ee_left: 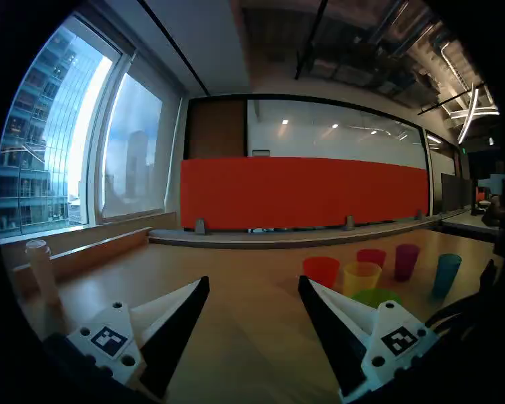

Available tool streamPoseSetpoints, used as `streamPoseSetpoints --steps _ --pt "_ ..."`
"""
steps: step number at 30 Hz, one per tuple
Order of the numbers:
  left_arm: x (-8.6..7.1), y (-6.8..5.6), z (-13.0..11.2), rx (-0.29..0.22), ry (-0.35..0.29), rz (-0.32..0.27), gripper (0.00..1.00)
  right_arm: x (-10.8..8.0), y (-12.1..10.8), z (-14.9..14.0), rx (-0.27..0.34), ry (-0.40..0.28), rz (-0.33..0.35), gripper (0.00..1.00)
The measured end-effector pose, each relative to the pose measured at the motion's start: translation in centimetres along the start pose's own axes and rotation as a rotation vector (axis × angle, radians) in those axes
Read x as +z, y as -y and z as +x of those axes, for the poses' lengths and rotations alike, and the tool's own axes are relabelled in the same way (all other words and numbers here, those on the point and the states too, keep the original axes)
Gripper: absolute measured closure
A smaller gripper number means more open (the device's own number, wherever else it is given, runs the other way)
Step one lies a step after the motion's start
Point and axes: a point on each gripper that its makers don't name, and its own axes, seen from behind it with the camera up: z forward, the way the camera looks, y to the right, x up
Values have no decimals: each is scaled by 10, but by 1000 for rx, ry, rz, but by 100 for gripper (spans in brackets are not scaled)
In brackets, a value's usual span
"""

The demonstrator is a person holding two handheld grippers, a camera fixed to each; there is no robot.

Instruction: Pour water

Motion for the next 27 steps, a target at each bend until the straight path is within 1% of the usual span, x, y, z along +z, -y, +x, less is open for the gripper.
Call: streamPoseSetpoints --steps 8,14,17,23,27 --pt "0 0 0 0 0 -2 2 0 6 -12 -33 -4 26 0" --pt "0 0 0 0 0 -2 2 3 11 -27 -41 -3 46 0" --pt "0 -1 0 0 0 -2 2 6 9 -36 -37 -7 50 0" --pt "0 -1 0 0 0 -2 2 14 3 -46 7 -27 37 0" --pt "0 -1 0 0 0 -2 2 19 6 -52 18 -31 42 0"
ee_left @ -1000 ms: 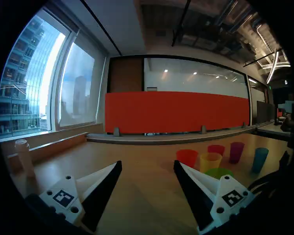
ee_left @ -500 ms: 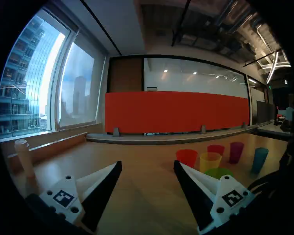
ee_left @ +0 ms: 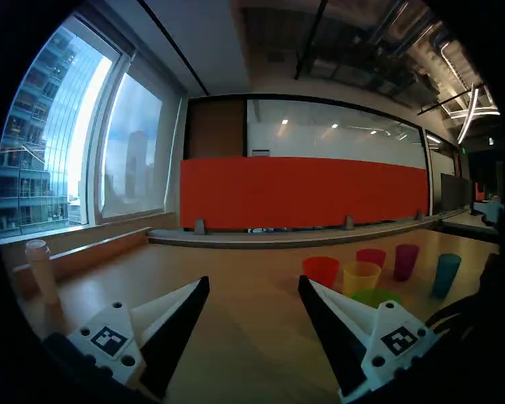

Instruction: Pour water

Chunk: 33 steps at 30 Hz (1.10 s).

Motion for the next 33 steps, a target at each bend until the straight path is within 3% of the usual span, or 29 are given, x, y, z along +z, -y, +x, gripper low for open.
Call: streamPoseSetpoints --steps 9,23,33 --pt "0 1 0 0 0 0 2 5 6 -17 -42 -4 7 0" --pt "0 1 -1 0 0 0 2 8 -1 -38 12 25 4 0" --pt "0 1 -1 0 0 0 2 8 -3 -47 5 48 -8 0"
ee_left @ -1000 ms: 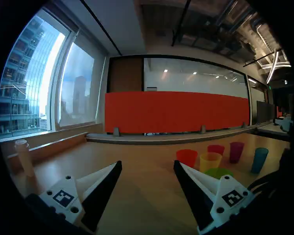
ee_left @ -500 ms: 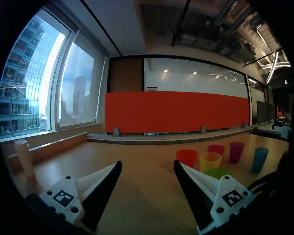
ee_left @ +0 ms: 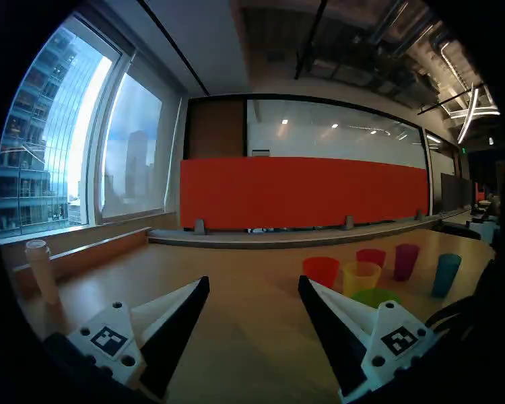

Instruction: Pour water

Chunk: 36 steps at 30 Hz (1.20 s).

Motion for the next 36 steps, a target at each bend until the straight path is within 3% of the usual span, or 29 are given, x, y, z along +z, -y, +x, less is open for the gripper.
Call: streamPoseSetpoints --steps 36 --pt "0 0 0 0 0 0 2 2 1 -8 -5 28 3 0"
